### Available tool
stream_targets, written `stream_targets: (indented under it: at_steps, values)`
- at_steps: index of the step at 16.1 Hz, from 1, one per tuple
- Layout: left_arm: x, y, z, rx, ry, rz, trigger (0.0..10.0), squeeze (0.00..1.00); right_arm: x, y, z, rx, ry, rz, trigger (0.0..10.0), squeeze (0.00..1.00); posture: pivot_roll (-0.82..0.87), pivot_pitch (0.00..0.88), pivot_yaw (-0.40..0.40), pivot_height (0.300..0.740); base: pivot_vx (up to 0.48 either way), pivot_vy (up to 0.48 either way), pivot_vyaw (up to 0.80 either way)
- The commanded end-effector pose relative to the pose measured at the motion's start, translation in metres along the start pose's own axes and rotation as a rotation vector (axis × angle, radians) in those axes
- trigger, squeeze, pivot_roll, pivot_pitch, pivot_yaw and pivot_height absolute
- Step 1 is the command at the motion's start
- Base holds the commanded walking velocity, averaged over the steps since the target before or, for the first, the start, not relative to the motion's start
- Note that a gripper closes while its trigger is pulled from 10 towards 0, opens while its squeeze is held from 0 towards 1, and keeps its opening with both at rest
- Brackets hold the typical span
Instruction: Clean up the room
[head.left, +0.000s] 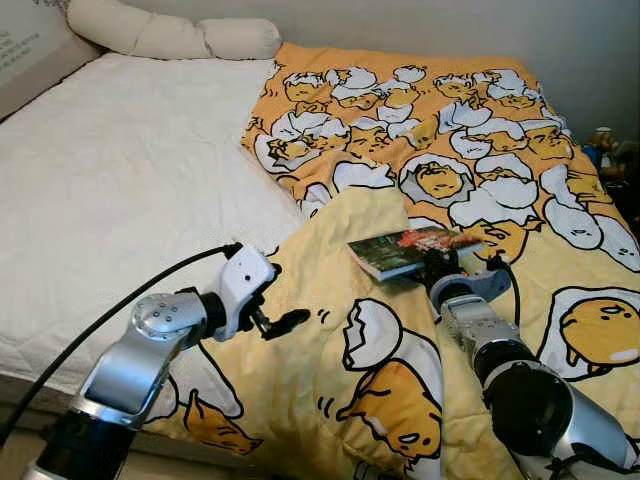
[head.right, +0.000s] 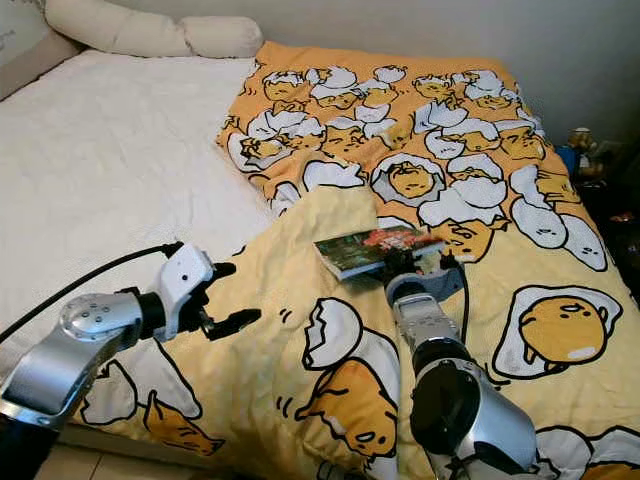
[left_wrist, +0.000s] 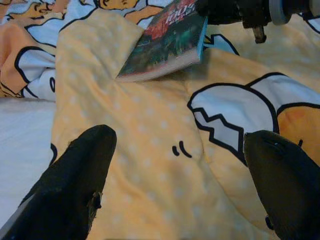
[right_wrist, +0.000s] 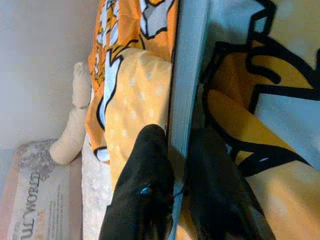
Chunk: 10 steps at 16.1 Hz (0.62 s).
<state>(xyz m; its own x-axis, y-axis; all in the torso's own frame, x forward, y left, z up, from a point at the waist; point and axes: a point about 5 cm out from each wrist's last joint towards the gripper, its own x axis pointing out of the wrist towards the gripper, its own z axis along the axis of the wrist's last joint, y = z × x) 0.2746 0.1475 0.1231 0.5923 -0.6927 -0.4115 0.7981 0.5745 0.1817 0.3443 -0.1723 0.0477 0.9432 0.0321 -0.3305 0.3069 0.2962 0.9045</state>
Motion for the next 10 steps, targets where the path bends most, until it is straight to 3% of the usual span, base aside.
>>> stream_targets:
  at_steps: [1,2,5,7,8,9,10]
  values:
    - [0.0,0.0,-0.003,-0.011,0.0,0.016,10.0,1.0,0.001,0.007,0.003,-0.035,-0.002,0.048,0.0,0.0,0.1,0.0,0.004,0.74,0.0,0.0,0.0]
    - [0.0,0.001,-0.004,-0.015,-0.004,0.022,10.0,1.0,0.001,0.007,0.003,-0.035,-0.001,0.055,0.0,0.0,0.09,0.0,0.007,0.74,0.0,0.0,0.0]
    - [0.003,0.014,0.002,-0.087,-0.089,0.133,10.0,1.0,0.001,0.03,0.011,-0.117,0.04,0.284,0.4,0.0,0.06,0.0,0.025,0.74,0.0,0.0,0.0]
    - [0.004,0.024,0.014,-0.145,-0.182,0.225,10.0,1.0,-0.004,0.05,0.026,-0.24,0.056,0.465,0.0,0.0,0.07,0.0,0.018,0.74,0.0,0.0,0.0]
    - [0.004,0.024,0.014,-0.145,-0.182,0.225,10.0,1.0,-0.004,0.05,0.026,-0.24,0.056,0.465,0.0,0.0,0.07,0.0,0.018,0.74,0.0,0.0,0.0]
    - [-0.001,0.032,0.022,-0.195,-0.252,0.29,10.0,1.0,-0.015,0.073,0.036,-0.331,0.119,0.66,0.0,0.0,0.1,0.0,-0.002,0.74,0.0,0.0,0.0]
    - [-0.007,0.036,0.026,-0.217,-0.288,0.324,10.0,1.0,-0.023,0.088,0.04,-0.366,0.141,0.783,0.0,0.0,0.11,0.0,-0.011,0.74,0.0,0.0,0.0]
